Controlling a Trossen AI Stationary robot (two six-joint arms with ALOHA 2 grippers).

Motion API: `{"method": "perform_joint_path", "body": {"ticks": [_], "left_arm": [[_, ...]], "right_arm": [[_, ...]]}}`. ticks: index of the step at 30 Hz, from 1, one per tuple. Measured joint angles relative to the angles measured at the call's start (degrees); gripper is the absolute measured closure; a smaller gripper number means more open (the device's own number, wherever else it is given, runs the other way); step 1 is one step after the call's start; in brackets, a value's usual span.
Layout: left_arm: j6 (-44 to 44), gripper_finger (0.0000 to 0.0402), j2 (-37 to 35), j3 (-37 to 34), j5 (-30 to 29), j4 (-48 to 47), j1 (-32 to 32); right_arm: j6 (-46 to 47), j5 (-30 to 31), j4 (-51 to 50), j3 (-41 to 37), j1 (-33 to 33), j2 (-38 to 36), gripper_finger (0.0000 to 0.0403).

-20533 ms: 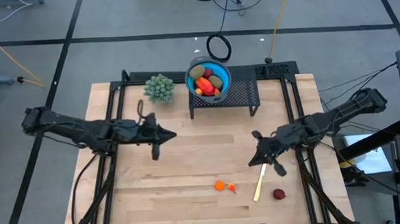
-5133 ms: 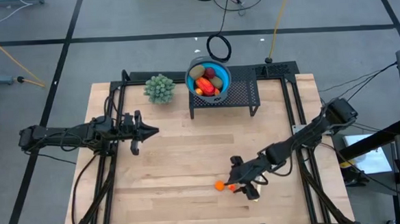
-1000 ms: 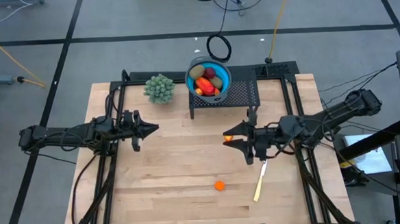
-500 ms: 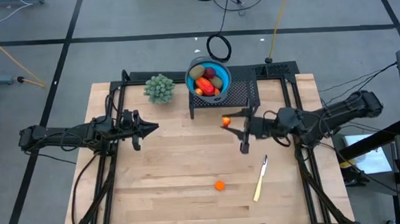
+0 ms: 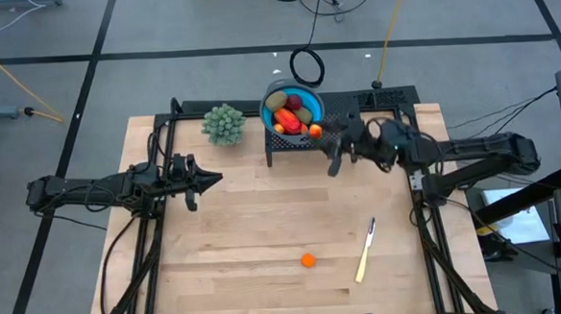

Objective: Pick & Place Fruit
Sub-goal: Put the peach into the blue strainer on the shelf

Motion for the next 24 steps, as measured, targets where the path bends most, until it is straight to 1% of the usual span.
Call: {"method": "perform_joint_path", "body": {"ticks": [5,8,10,13,19,24], "left_arm": [[0.02,0.038,0.02,0.0,-0.01,0.0,-0.01],[0.02,0.038,0.0,0.0,-0.02,-0.02,0.0],[0.11,0.038,0.02,0.0,-0.03,0.0,0.0],[0.13,0.038,0.0,0.0,-0.03,-0.02,0.0],[0.1,0.038,0.0,0.0,-0.05,-0.05,-0.04],[0.39,0.038,0.0,0.0,-0.03,-0.17,-0.06]], "right_arm": [[5.68,-6.58,-2.37,0.03,-7.06,1.08,0.025],[7.45,-9.7,-4.4,0.04,-10.41,1.97,0.025],[7.91,-11.51,-6.63,1.43,-12.21,3.21,0.025],[8.08,-13.72,-12.73,5.41,-14.46,5.8,0.025],[4.25,-14.29,-25.12,15.84,-17.53,13.15,0.025],[3.71,-14.24,-30.66,21.81,-19.88,18.27,0.025]]}}
